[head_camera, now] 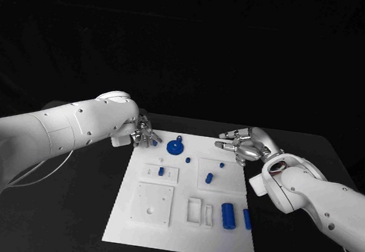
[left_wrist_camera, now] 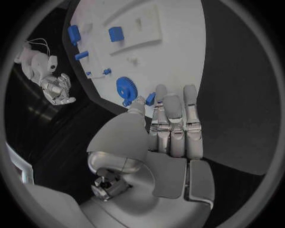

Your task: Assemble the parts on the task board

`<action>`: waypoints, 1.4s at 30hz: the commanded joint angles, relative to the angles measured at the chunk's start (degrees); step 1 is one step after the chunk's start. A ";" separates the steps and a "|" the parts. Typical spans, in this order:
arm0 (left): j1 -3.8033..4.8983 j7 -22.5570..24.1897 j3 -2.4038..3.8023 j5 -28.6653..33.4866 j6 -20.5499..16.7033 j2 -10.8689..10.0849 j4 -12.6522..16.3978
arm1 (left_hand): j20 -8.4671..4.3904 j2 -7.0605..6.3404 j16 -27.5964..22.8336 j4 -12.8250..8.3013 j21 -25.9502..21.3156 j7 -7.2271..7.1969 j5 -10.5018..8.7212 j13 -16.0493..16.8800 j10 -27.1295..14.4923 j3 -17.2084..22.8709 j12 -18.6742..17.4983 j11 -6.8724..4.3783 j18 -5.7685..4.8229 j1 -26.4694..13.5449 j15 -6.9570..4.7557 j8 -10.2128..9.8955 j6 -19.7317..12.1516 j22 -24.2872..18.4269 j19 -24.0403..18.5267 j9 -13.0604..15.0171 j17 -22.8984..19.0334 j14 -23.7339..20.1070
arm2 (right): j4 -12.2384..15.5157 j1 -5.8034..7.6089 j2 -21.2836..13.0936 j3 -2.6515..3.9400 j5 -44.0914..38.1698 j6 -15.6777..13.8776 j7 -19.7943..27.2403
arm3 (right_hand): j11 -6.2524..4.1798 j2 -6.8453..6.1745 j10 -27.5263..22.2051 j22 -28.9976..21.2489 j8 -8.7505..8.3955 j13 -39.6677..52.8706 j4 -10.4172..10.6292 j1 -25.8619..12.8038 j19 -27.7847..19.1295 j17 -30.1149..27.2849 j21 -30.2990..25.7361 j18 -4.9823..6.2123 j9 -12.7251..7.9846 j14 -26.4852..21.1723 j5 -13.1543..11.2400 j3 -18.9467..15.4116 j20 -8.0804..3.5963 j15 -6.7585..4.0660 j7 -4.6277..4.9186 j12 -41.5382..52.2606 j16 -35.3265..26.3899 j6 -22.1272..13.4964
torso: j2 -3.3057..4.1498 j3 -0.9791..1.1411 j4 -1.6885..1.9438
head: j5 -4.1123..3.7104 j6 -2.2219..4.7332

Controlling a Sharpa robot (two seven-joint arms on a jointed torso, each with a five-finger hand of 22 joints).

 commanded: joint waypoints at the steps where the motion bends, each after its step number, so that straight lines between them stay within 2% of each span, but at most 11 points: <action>1: -0.04 0.88 0.00 1.04 0.67 0.18 -0.02 | 0.10 0.03 0.24 -0.16 0.19 -0.10 0.27 -0.05 0.37 -0.01 -0.21 -0.18 -0.31 0.70 -0.15 -0.13 0.40 1.18 -0.20 0.10 0.06 -0.38 | -0.03 -0.01 0.09 0.04 -0.53 0.12 0.41 | -0.01 -0.14 -0.29 4.42 0.03 0.00 0.10 -0.41 0.68 -0.07 -0.32 0.98 0.09 -0.28 0.21 0.28 0.08 -0.02 -0.09 -0.08 -0.18 0.32 | 0.02 0.01 0.00 | 0.10 -0.03; 9: -0.04 1.13 0.00 1.19 0.33 0.25 -0.03 | -0.09 0.50 0.31 -1.27 0.47 -0.61 1.26 -0.11 0.80 0.44 -0.22 -0.41 -0.40 1.66 -0.37 0.88 0.89 1.19 -0.18 1.84 0.18 -0.16 | -0.28 -0.01 0.31 0.04 -0.53 0.26 0.34 | -0.01 -0.18 -0.32 4.42 0.03 -0.01 0.14 -0.41 0.70 -0.06 -0.29 0.97 0.09 -0.27 0.19 0.46 0.07 -0.03 -0.11 -0.06 -0.17 0.39 | 0.03 -0.02 -0.05 | 0.08 -0.05; 11: -0.04 1.18 0.01 1.22 0.26 0.25 -0.06 | -0.16 0.75 0.33 -1.78 0.63 -0.84 2.23 -0.13 1.08 0.74 -0.20 -0.53 -0.41 1.98 -0.48 1.43 0.87 1.20 -0.15 3.19 0.23 -0.08 | -0.33 -0.02 0.34 0.04 -0.53 0.29 0.33 | -0.01 -0.18 -0.32 4.42 0.03 -0.01 0.14 -0.41 0.70 -0.06 -0.29 0.97 0.09 -0.27 0.19 0.46 0.07 -0.03 -0.11 -0.06 -0.17 0.39 | 0.04 -0.01 -0.04 | 0.06 0.04; 12: -0.04 1.21 0.01 1.26 0.22 0.25 -0.08 | -0.21 0.69 0.36 -2.02 0.71 -0.98 3.78 -0.13 1.22 0.87 -0.19 -0.58 -0.41 2.15 -0.54 1.65 0.97 1.21 -0.11 3.68 0.26 -0.01 | -0.36 -0.02 0.35 0.04 -0.53 0.30 0.33 | -0.01 -0.18 -0.32 4.42 0.03 -0.01 0.14 -0.41 0.70 -0.06 -0.29 0.97 0.09 -0.27 0.19 0.46 0.07 -0.03 -0.11 -0.06 -0.17 0.39 | 0.04 -0.02 -0.04 | 0.07 0.03; 17: -0.05 1.23 0.01 1.45 -0.02 0.25 -0.24 | -0.49 0.81 0.80 -3.43 1.34 -1.53 6.87 -0.07 2.17 2.15 0.01 -0.95 -0.41 3.05 -0.88 2.40 1.40 1.26 0.08 6.66 0.59 0.40 | -0.43 -0.02 0.40 0.04 -0.53 0.34 0.31 | -0.01 -0.20 -0.32 4.41 0.02 0.00 0.17 -0.44 0.68 -0.08 -0.41 0.97 0.09 -0.29 0.17 0.50 0.06 -0.04 -0.10 -0.03 -0.19 0.39 | 0.03 0.02 -0.02 | 0.05 0.00; 18: -0.05 1.25 0.01 1.48 -0.02 0.27 -0.28 | -0.55 0.77 0.83 -3.94 1.49 -1.64 8.07 -0.08 2.36 2.60 0.01 -1.02 -0.41 3.34 -0.95 2.41 1.64 1.27 0.06 7.50 0.64 0.41 | -0.45 -0.02 0.41 0.04 -0.53 0.35 0.31 | -0.01 -0.20 -0.32 4.41 0.02 0.00 0.17 -0.44 0.68 -0.08 -0.41 0.97 0.09 -0.29 0.17 0.50 0.06 -0.04 -0.10 -0.03 -0.19 0.39 | 0.03 0.00 -0.02 | 0.04 -0.01; 23: -0.05 1.19 0.01 1.55 0.04 0.35 -0.41 | -0.77 0.78 1.18 -6.18 2.53 -1.68 10.98 0.01 3.16 5.41 0.12 -1.21 -0.41 3.71 -1.16 1.60 2.08 1.31 -0.12 11.36 1.00 0.63 | -0.48 -0.02 0.44 0.04 -0.53 0.39 0.30 | -0.01 -0.20 -0.32 4.41 0.02 0.00 0.17 -0.44 0.68 -0.08 -0.41 0.97 0.09 -0.29 0.17 0.50 0.06 -0.04 -0.10 -0.03 -0.19 0.39 | 0.07 0.01 -0.03 | 0.08 -0.02; 31: -0.04 1.05 0.01 1.57 -0.43 0.54 -0.53 | -1.19 0.19 1.57 -9.11 4.72 -2.13 12.93 1.47 4.14 9.86 2.01 -1.64 -0.41 1.86 -1.66 0.15 4.17 1.30 -0.66 16.40 1.44 1.04 | -0.52 -0.02 0.47 0.04 -0.53 0.46 0.27 | -0.01 -0.20 -0.32 4.41 0.02 0.00 0.17 -0.44 0.68 -0.08 -0.41 0.97 0.09 -0.29 0.17 0.50 0.06 -0.04 -0.10 -0.03 -0.19 0.39 | 0.04 -0.01 -0.01 | 0.08 -0.05; 33: -0.04 1.14 0.01 1.61 -0.75 0.55 -0.52 | -1.35 -0.03 1.91 -9.46 5.23 -2.38 13.56 2.01 4.35 10.23 3.00 -1.81 -0.41 1.46 -1.88 0.11 4.98 1.31 -0.55 17.32 1.65 1.30 | -0.54 -0.02 0.47 0.04 -0.53 0.47 0.27 | -0.02 -0.28 -0.35 4.39 0.04 -0.02 0.16 -0.43 0.67 -0.07 -0.51 0.97 0.10 -0.28 0.31 0.60 0.05 -0.04 -0.10 -0.04 -0.18 0.43 | 0.03 0.01 -0.01 | 0.08 -0.08; 36: -0.04 1.35 0.01 1.88 -1.28 0.52 -0.46 | -1.58 -0.48 2.53 -10.16 6.04 -2.81 15.54 2.99 4.54 10.85 5.27 -2.09 -0.41 0.70 -2.19 -0.31 6.64 1.33 -0.43 18.87 2.02 1.78 | -0.57 -0.02 0.49 0.04 -0.53 0.48 0.27 | -0.02 -0.28 -0.35 4.39 0.04 -0.02 0.16 -0.43 0.67 -0.07 -0.51 0.97 0.10 -0.28 0.31 0.60 0.05 -0.04 -0.10 -0.04 -0.18 0.43 | 0.00 0.04 -0.04 | 0.04 -0.08; 42: -0.03 1.67 0.03 2.92 -3.00 0.14 0.34 | -2.09 -1.31 4.39 -12.37 8.44 -3.44 19.23 4.29 4.73 12.82 9.98 -2.78 -0.41 -1.82 -2.69 -2.94 10.10 1.33 -0.17 22.65 3.84 2.87 | -0.63 -0.02 0.48 0.04 -0.51 0.48 0.29 | -0.02 -0.29 -0.34 4.40 0.03 0.00 0.15 -0.42 0.68 -0.09 -0.50 0.96 0.09 -0.30 0.32 0.64 0.05 -0.05 -0.11 -0.03 -0.21 0.44 | -0.01 0.01 0.03 | 0.02 -0.08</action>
